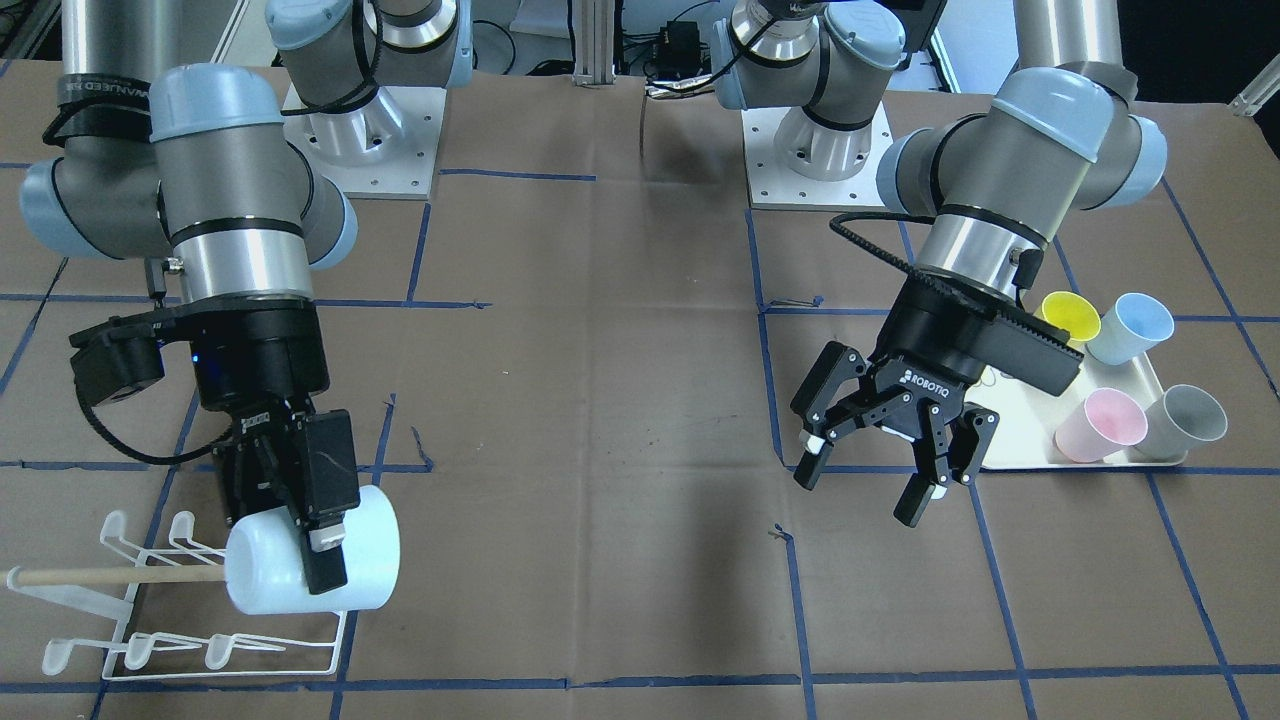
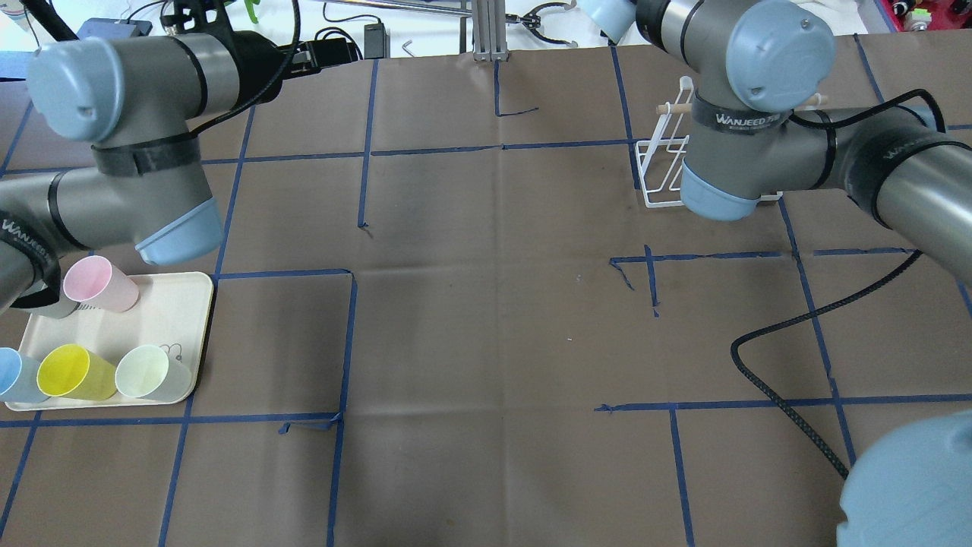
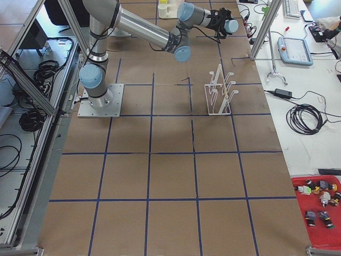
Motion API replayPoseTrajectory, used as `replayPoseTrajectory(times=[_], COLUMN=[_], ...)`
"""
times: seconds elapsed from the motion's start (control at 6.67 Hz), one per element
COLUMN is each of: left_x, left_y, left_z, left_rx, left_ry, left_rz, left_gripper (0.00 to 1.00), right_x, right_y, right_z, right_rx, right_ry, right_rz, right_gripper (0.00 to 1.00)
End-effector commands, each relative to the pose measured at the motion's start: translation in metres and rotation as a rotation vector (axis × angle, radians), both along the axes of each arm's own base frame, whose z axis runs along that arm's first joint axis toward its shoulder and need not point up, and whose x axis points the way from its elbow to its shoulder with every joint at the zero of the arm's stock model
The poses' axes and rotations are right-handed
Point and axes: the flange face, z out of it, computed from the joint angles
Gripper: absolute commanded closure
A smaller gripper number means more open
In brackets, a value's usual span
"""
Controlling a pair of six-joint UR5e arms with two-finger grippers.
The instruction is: Transfer IKEA cup to right arm and place on rack
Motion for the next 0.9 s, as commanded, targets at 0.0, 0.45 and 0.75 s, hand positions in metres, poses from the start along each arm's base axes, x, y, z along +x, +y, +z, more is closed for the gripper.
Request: replayPoseTrajectory(times=[0.0,0.45,0.75], left_x=[-0.024,-0.004,0.001], left_y=[-0.007,0.024,0.063], left_z=[0.026,0.075,0.099], left_rx=[0.391,0.741,0.751], left_ry=[-0.205,-0.363,-0.382], left_rz=[0.060,0.076,0.007], left_gripper=[0.00,0.00,0.00], right_x=[-0.028,-0.064,-0.095], right_y=[-0.025,-0.050,-0.058], right_z=[-0.005,-0.029,-0.053], right_rx=[-0.040,-0.103,-0.105], right_ry=[0.270,0.528,0.645], right_rz=[0.011,0.029,0.042], right_gripper=[0.81,0.81,0.81])
